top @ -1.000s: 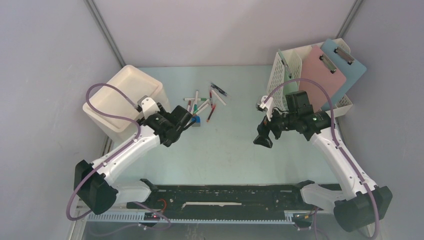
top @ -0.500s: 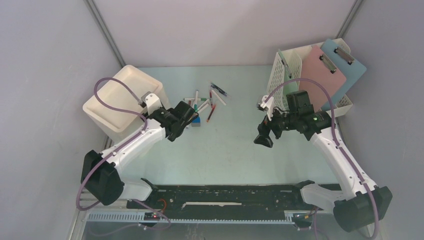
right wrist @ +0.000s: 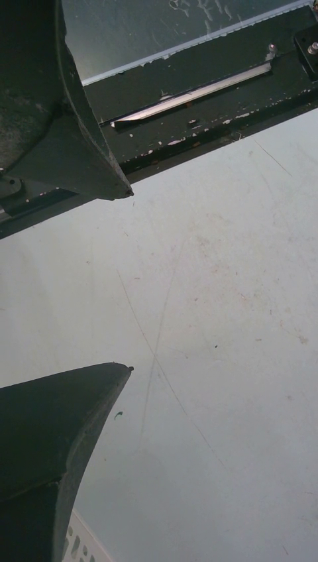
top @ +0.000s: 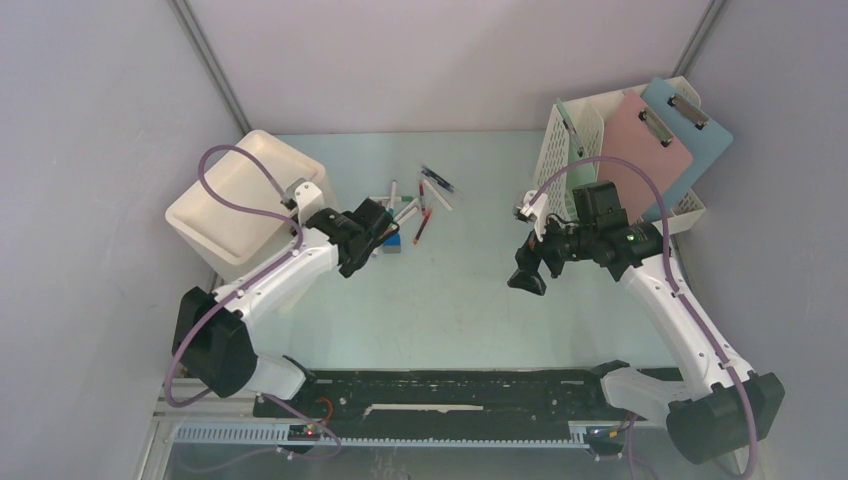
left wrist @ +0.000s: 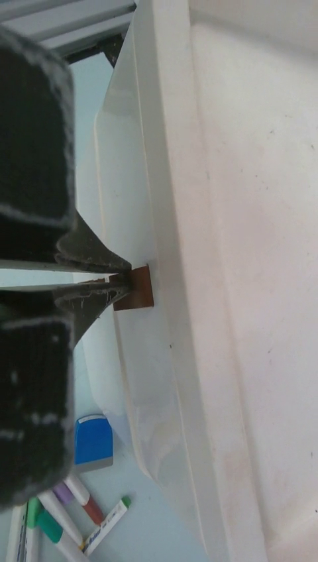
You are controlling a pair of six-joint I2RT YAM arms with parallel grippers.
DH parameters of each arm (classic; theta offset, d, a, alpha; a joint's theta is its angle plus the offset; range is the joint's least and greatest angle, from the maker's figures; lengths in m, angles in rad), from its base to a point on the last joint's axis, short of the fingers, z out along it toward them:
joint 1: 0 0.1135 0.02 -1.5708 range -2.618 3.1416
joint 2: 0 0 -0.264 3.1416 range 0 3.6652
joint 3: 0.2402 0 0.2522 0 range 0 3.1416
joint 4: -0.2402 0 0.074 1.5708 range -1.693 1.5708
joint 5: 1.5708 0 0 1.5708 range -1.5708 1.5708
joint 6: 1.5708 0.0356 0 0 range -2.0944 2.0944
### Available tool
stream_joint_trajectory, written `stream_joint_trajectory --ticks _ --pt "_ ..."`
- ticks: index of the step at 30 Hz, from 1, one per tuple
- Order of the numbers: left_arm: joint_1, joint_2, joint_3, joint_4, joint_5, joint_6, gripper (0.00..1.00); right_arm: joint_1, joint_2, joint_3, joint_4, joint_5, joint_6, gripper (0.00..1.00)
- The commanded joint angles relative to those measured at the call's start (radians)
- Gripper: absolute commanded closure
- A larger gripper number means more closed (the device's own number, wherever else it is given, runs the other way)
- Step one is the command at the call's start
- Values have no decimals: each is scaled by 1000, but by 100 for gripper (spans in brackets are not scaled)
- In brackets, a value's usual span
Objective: Organize the desk
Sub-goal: Open the drawer in the storage box.
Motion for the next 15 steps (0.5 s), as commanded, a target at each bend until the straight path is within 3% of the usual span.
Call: stream_joint_trajectory --ticks 1,7,15 --pt "4 -4 29 -34 -61 -52 99 -4 -5 11 26 -13 2 0" --pt "-30 -36 20 -35 -51 -46 100 -6 -4 11 26 -13 3 0" --pt "-157 -79 24 -13 -28 -37 100 -5 -6 11 26 -14 3 0"
